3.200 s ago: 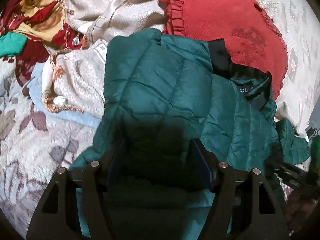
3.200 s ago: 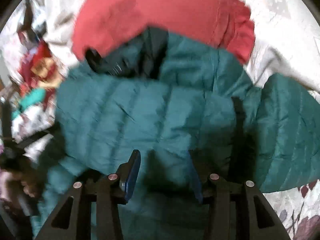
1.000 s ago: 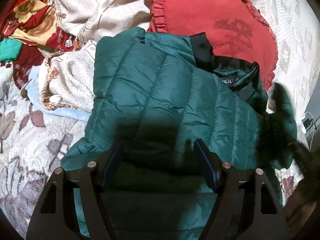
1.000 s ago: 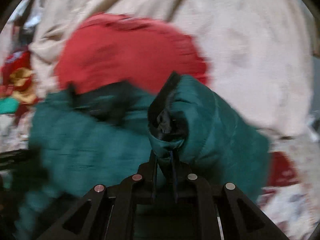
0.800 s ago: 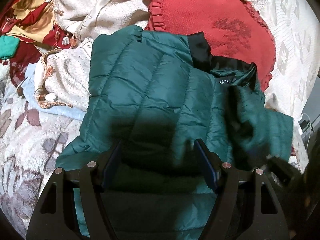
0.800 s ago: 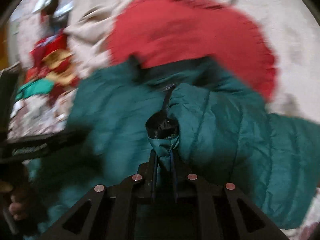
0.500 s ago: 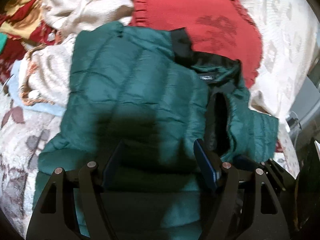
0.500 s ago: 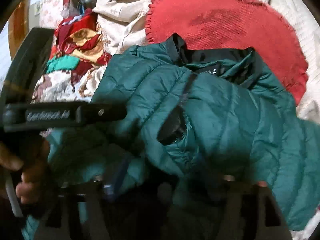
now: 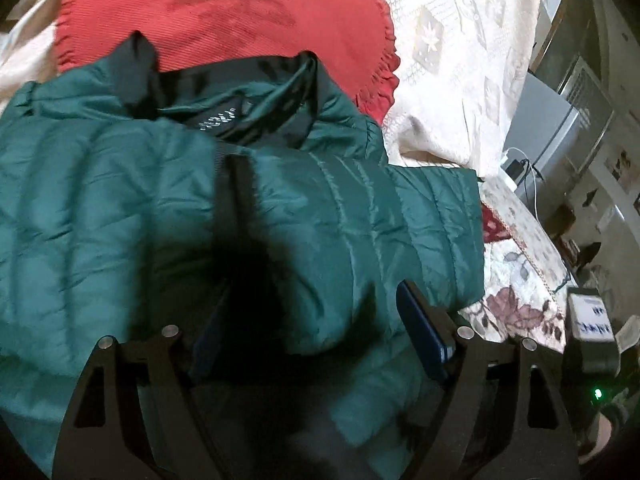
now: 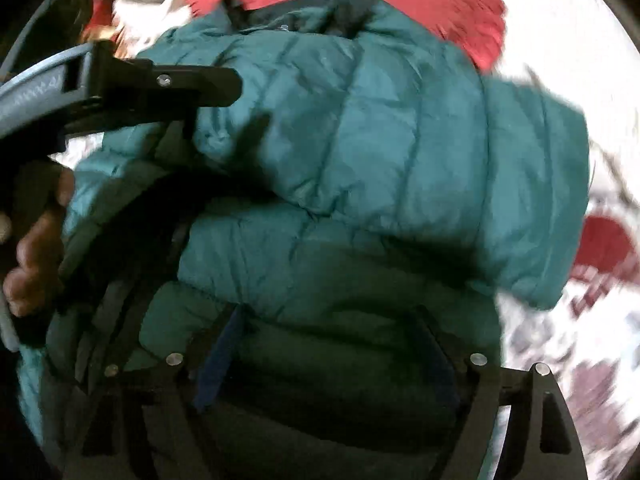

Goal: Fold large clothes

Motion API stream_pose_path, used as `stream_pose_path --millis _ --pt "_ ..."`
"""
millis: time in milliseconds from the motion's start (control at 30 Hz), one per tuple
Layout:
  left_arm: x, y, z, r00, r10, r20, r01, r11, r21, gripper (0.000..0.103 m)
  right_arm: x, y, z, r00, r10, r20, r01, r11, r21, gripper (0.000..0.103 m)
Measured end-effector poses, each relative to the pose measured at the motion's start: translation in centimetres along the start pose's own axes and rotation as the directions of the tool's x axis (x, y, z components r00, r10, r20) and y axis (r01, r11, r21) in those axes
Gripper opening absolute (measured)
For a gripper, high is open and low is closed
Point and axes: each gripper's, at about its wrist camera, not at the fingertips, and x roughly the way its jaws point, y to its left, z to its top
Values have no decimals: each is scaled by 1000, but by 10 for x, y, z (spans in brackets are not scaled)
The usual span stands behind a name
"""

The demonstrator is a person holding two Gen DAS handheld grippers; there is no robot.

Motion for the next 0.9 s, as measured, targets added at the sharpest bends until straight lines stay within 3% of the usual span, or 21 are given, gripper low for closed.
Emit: stream_pose_path --millis 100,167,200,267,533,667,800,900 --pt "7 4 -1 1000 8 5 -8 999 -32 77 1 -4 -2 1000 -12 10 12 1000 4 91" --pt "9 4 -1 1000 -5 -11 4 1000 -27 22 4 -4 -4 999 -43 15 43 999 10 100" --pt "9 4 -1 1000 2 -20 -3 1000 -20 12 5 -4 -5 998 -54 14 54 998 17 101" --pt "1 3 -3 1000 -13 -2 13 1000 -10 8 7 -3 -5 998 -59 10 59 998 20 102" --pt "-68 -5 4 989 -61 137 59 998 18 7 7 -6 -6 998 -66 -3 66 997 29 103" --pt "-97 6 6 982 -48 183 48 999 6 7 5 -1 -6 997 -73 -3 73 997 26 103" --pt "-122 33 5 968 75 238 -66 997 -45 7 1 1 -9 997 -82 13 82 996 19 102" --pt "-141 69 2 946 210 246 -176 973 -152 7 -3 6 -12 997 -76 23 75 997 23 102"
